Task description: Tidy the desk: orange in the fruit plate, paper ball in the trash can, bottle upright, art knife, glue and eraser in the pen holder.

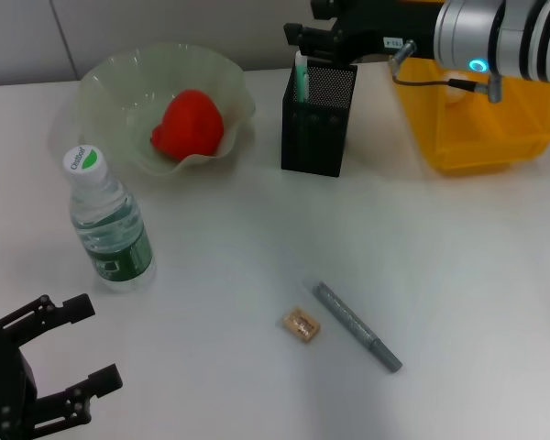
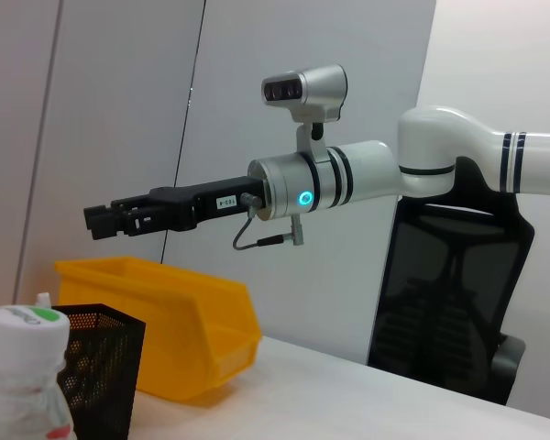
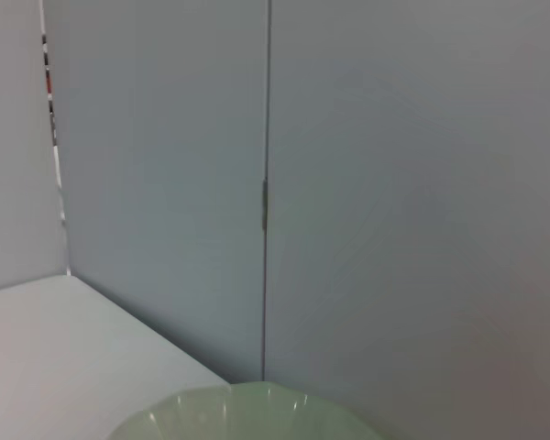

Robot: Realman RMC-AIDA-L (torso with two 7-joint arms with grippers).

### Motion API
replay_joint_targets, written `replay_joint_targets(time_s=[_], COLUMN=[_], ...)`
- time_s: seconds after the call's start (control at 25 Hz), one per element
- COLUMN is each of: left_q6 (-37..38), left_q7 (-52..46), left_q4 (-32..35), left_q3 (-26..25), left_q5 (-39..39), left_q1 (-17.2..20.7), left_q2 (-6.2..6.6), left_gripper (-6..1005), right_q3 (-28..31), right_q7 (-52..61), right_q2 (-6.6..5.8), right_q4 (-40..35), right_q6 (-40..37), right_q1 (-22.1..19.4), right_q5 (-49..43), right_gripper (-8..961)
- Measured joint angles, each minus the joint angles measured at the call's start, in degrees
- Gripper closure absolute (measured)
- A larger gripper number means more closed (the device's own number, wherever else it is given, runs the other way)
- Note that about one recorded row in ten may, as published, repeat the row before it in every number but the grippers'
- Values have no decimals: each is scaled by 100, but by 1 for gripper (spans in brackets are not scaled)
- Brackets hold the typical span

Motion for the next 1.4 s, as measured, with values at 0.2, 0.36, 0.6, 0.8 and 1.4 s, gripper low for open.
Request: replay_joint_targets(time_s=[0.2, 0.36, 0.6, 0.8, 1.4], left_q6=[26, 42, 48, 61, 24], left_q7=[8, 8, 3, 5, 233], left_q4=[-8, -10, 12, 60, 184], left_q3=[-6, -12, -8, -7, 125], left_q5=[1, 0, -1, -1, 317], left_q1=[19, 22, 18, 14, -89], left_q2=[3, 4, 23, 32, 37], left_gripper=[155, 155, 155, 155, 155], right_q3=[-24, -92, -500, -575, -1382], right_q7=[993, 2369, 4922, 5468, 5525], right_q2=[-16, 1, -2, 6, 75], right_q4=[-778, -1886, -4020, -3569, 369], right_q6=[-336, -803, -3459, -5114, -4473], right_q1=[-179, -268, 396, 1431, 2481], right_q5=[-604, -1757, -4351, -4897, -4281], right_gripper=[486, 385, 360, 361, 350])
